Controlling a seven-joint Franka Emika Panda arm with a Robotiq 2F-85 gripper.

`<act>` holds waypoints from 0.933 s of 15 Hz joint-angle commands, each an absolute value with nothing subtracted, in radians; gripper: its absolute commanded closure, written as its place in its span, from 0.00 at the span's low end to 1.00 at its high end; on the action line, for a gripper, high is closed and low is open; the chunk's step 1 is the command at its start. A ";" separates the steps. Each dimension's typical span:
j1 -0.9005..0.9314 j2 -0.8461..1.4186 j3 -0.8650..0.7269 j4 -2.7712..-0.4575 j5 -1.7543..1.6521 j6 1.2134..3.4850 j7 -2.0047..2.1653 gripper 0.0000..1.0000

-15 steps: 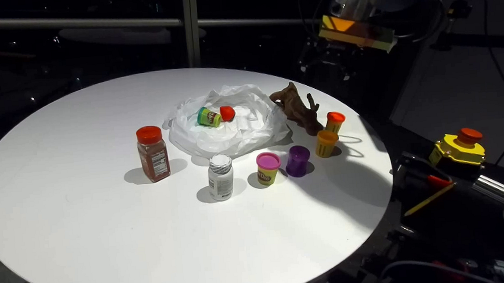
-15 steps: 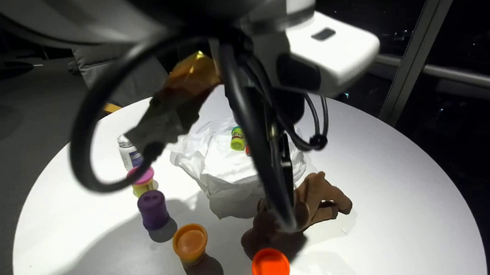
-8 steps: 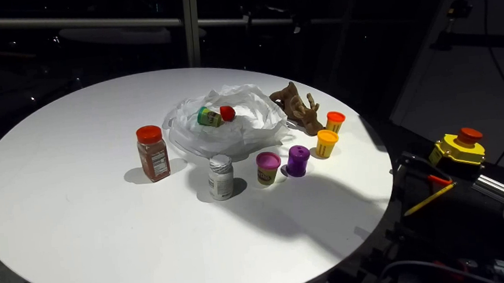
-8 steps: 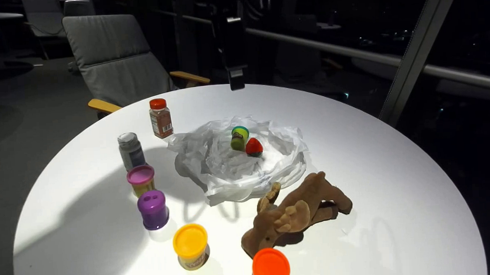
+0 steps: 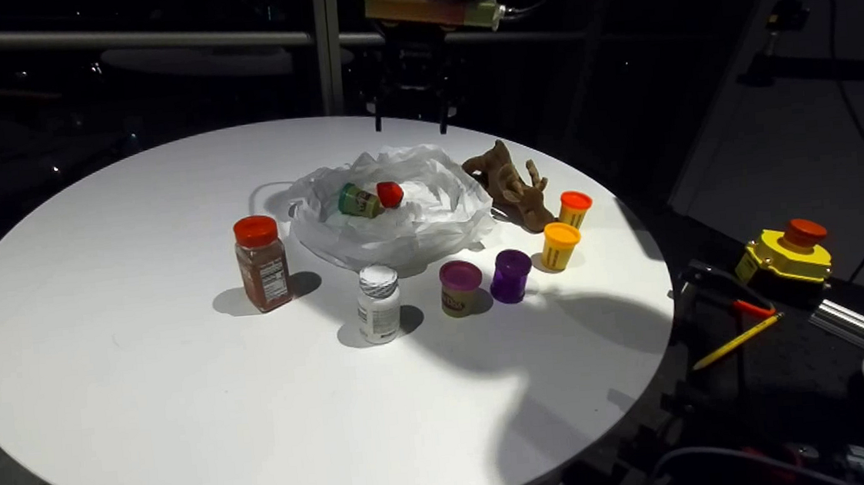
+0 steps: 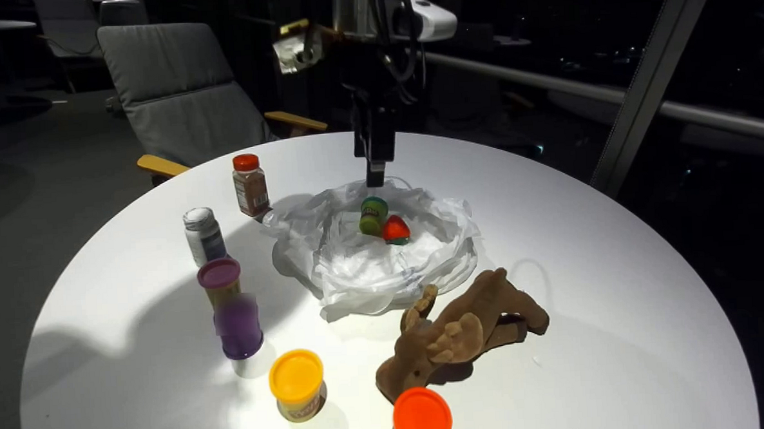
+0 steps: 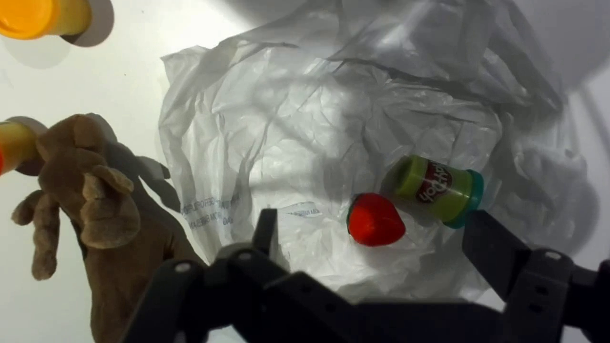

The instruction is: Pick up the object from the plastic and put them on the table

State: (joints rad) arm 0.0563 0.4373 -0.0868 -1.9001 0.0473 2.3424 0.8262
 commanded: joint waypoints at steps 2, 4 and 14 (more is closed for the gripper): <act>0.016 0.622 -0.083 -1.683 0.102 2.248 0.795 0.00; 0.005 0.678 -0.080 -1.619 0.115 2.227 0.790 0.00; 0.003 0.866 -0.083 -1.394 0.144 2.090 0.799 0.00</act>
State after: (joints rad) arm 0.0100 0.8037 -0.0847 -1.4978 0.1213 2.1527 0.8081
